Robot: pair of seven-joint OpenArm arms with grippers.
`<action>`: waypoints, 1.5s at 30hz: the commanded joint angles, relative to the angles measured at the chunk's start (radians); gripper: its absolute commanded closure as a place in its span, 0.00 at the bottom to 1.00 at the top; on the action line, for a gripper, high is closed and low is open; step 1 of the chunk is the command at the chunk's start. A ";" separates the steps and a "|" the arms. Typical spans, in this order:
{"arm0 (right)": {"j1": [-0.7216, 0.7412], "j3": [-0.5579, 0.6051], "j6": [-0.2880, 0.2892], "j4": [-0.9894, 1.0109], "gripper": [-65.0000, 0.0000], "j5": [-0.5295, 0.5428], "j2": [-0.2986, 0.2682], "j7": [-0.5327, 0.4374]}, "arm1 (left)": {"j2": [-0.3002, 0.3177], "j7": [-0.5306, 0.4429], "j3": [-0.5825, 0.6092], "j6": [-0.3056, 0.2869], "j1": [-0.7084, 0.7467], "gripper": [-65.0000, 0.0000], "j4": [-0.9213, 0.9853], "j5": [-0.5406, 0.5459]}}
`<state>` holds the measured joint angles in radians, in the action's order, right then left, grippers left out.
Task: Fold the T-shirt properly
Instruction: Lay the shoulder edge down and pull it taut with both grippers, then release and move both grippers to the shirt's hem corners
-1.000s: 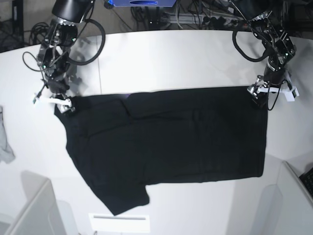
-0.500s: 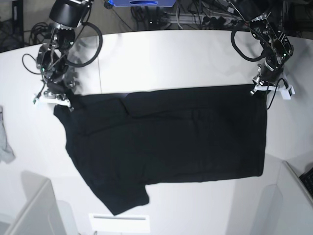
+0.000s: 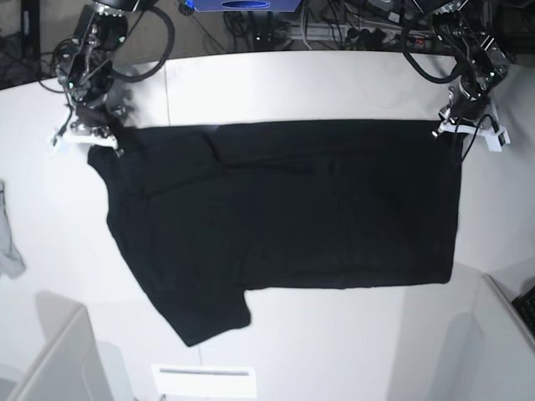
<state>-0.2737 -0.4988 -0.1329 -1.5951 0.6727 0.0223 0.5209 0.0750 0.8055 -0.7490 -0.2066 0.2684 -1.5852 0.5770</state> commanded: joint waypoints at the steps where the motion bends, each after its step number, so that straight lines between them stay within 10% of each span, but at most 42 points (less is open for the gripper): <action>1: -0.009 -0.010 0.002 -0.038 1.00 -0.005 -0.009 -0.006 | 0.016 -0.018 -0.007 0.006 0.024 1.00 -0.040 0.002; 34: -0.293 -0.059 0.000 -0.198 1.00 0.107 -0.015 0.104 | 0.015 -0.018 -0.013 0.006 0.297 1.00 -0.137 0.005; 36: -0.295 -0.060 0.000 -0.218 0.80 0.107 -0.012 0.103 | 0.016 -0.018 -0.013 0.006 0.308 1.00 -0.139 0.005; 40: -0.299 -0.060 0.000 -0.274 0.50 0.106 -0.009 0.101 | 0.013 -0.018 -0.062 0.006 0.309 0.52 -0.139 0.005; 45: -0.295 -0.074 -0.001 -0.293 0.50 0.101 -0.011 0.100 | 0.018 -0.021 -0.123 0.006 0.300 0.21 -0.140 0.005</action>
<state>-0.5648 -0.5613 -0.1383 -1.8683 0.7715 0.0196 0.6373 0.0780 0.8009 -0.8646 -0.1951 0.5640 -1.7100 0.5739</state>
